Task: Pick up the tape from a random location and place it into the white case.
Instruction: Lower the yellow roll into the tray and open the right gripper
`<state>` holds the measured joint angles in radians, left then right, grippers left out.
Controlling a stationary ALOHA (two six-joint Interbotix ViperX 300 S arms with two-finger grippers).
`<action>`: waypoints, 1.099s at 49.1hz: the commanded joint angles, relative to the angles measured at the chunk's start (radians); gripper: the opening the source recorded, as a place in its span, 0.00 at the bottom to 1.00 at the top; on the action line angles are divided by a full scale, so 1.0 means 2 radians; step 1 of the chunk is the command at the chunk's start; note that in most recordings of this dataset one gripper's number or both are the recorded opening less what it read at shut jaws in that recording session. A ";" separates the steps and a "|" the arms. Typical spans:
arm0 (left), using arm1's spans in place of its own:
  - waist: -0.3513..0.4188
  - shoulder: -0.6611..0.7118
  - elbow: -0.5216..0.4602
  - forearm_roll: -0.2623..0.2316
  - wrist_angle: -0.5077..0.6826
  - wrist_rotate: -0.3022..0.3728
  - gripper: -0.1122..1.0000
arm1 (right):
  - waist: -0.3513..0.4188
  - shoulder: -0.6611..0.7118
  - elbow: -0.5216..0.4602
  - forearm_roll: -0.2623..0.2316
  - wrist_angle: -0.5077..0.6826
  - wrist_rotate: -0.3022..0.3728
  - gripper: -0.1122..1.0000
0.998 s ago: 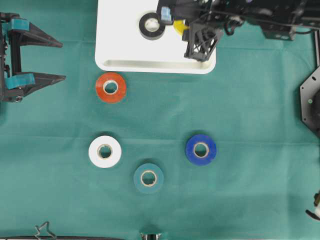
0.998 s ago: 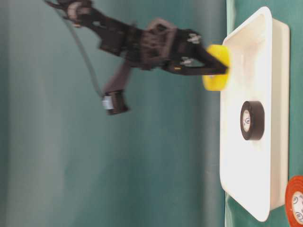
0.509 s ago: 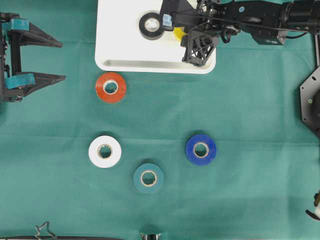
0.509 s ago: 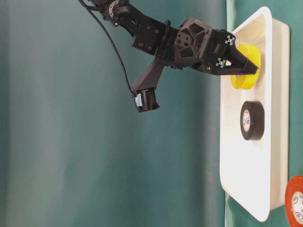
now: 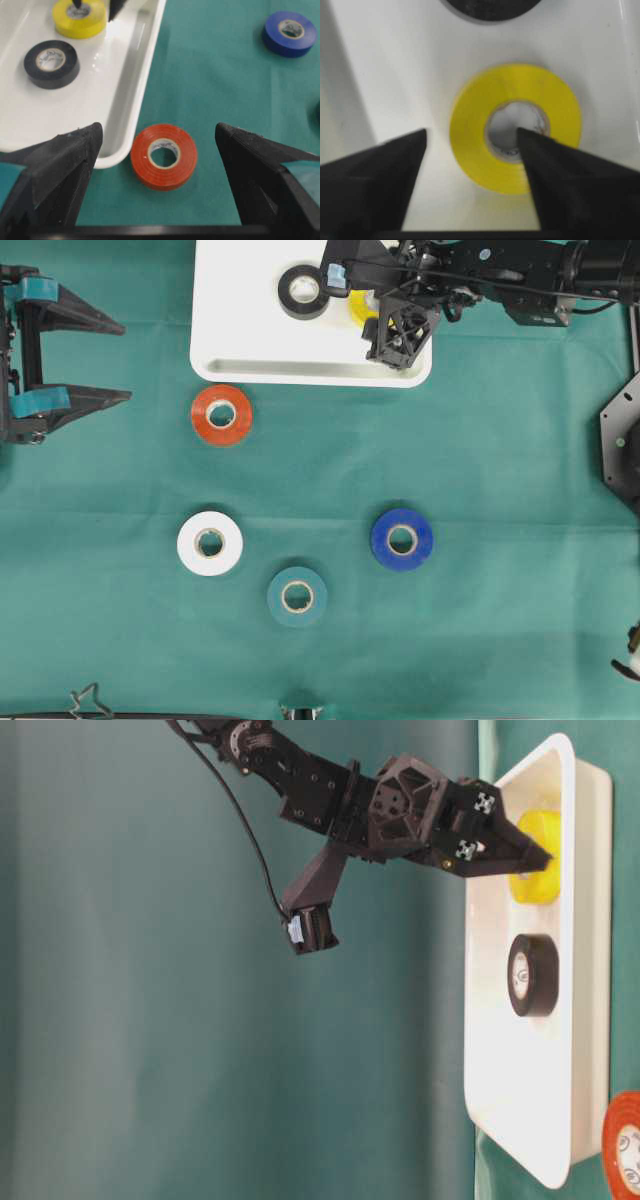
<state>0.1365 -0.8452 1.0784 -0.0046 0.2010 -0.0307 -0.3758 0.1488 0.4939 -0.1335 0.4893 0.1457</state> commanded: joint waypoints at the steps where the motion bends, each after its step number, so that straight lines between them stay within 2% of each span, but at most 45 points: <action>1: -0.001 0.002 -0.007 -0.001 -0.002 0.000 0.96 | -0.001 -0.009 -0.011 -0.002 -0.002 0.002 0.85; 5: -0.001 0.002 -0.006 -0.001 -0.002 0.000 0.96 | -0.001 -0.009 -0.012 -0.003 -0.002 0.002 0.93; 22: -0.001 0.002 -0.007 0.000 -0.002 0.000 0.96 | -0.001 -0.022 -0.019 -0.003 0.019 -0.001 0.92; 34: -0.001 0.002 -0.007 -0.001 -0.002 0.000 0.96 | -0.001 -0.077 -0.046 -0.005 0.078 -0.006 0.92; 42: -0.001 0.002 -0.006 -0.001 -0.002 0.000 0.96 | -0.001 -0.114 -0.069 -0.028 0.140 -0.004 0.92; 48: -0.001 0.002 -0.006 0.000 -0.002 0.000 0.96 | -0.001 -0.137 -0.080 -0.034 0.175 -0.003 0.92; 54: -0.001 0.002 -0.007 0.000 -0.002 0.000 0.96 | -0.001 -0.153 -0.078 -0.035 0.177 -0.002 0.92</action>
<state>0.1365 -0.8452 1.0784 -0.0046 0.2010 -0.0307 -0.3758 -0.1166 0.3605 -0.1979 0.8437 0.1381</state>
